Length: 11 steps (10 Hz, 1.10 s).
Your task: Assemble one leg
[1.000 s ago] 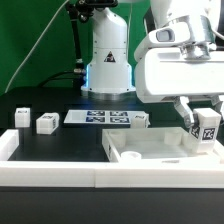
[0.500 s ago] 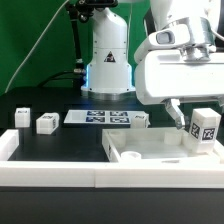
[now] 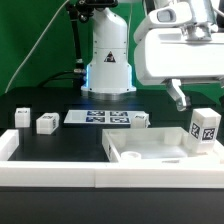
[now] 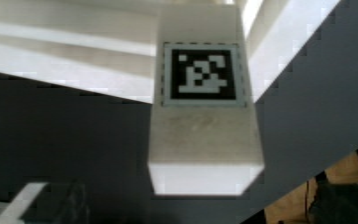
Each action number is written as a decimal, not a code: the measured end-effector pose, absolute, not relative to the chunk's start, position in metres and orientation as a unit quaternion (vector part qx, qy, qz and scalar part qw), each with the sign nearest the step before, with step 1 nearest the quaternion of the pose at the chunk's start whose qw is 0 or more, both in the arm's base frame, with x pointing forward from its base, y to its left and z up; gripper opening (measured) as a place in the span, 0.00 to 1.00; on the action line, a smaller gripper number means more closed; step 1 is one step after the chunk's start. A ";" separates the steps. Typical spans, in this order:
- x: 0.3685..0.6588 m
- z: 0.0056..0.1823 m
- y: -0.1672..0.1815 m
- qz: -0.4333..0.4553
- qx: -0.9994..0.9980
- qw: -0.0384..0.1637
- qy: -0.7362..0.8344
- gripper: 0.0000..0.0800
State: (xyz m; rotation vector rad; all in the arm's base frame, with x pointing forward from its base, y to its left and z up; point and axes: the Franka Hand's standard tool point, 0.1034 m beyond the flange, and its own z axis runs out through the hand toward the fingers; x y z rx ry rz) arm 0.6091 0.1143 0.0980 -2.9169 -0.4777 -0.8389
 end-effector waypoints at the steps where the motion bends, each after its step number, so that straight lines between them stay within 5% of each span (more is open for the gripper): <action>1: 0.609 0.098 0.114 -0.266 -0.950 0.035 -0.161 0.81; 3: 0.610 0.084 0.101 -0.243 -0.956 0.036 -0.158 0.81; 5: 0.613 0.087 0.108 -0.152 -0.973 0.065 -0.161 0.81; 8: 0.607 0.090 0.113 -0.035 -0.984 0.080 -0.157 0.81; 11: 0.615 0.090 0.115 -0.015 -0.988 0.074 -0.132 0.81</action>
Offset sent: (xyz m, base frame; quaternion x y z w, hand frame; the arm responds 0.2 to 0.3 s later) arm 0.0159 -0.0185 0.0040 -0.0008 -0.1458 -0.0319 0.9888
